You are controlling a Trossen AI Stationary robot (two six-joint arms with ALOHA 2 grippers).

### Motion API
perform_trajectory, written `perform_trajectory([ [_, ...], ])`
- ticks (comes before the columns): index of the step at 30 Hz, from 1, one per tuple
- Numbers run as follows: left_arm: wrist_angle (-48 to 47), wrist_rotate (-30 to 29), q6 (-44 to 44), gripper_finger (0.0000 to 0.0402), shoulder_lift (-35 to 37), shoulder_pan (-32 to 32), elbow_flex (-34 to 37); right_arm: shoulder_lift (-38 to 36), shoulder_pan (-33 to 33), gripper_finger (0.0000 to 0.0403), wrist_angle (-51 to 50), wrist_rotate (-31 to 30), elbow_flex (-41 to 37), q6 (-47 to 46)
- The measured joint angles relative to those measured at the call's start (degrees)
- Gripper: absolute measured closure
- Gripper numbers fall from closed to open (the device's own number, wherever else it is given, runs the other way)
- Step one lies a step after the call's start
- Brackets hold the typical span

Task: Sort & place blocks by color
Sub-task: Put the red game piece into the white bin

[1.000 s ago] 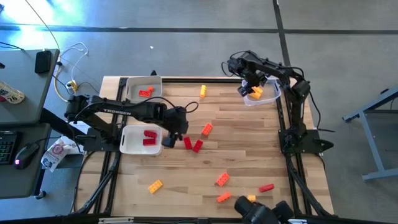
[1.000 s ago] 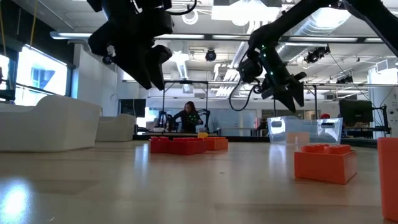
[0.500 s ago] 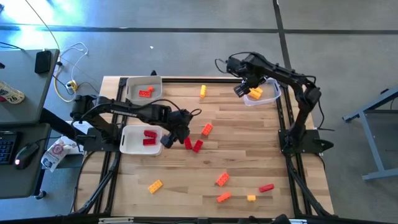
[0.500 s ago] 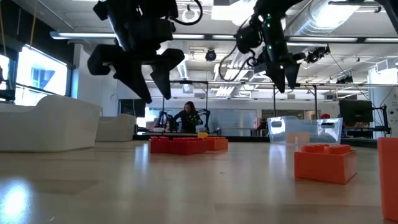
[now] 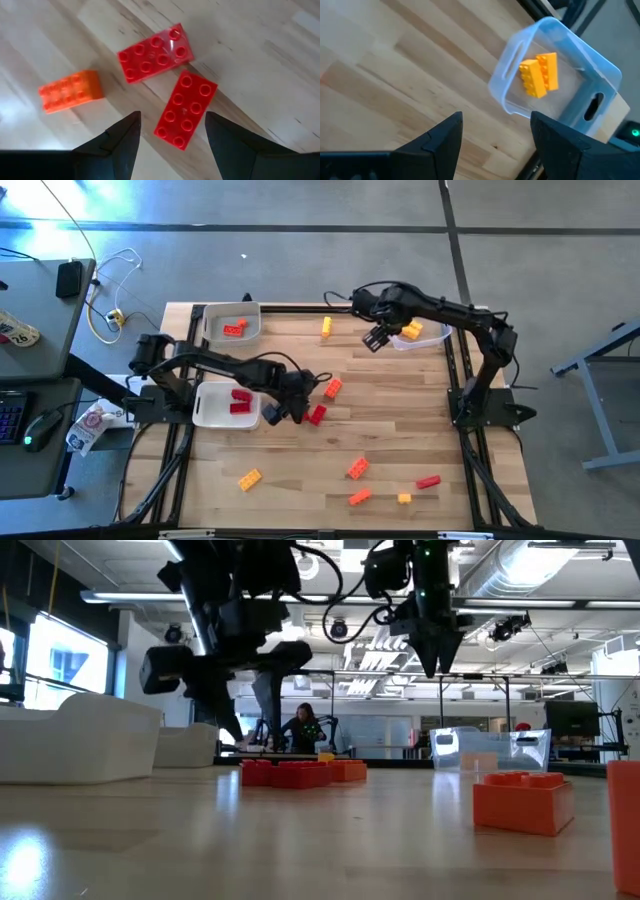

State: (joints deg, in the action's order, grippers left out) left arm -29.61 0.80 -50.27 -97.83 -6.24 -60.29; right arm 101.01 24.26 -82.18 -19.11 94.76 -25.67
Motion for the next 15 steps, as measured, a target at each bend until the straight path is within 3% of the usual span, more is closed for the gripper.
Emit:
perform_trajectory([
  [15, 1.9, -0.8, -2.0, 0.0193, -5.5, 0.1, 0.0, 0.0, -2.7, 0.0183, 0.6, 0.8, 0.0, -0.3],
])
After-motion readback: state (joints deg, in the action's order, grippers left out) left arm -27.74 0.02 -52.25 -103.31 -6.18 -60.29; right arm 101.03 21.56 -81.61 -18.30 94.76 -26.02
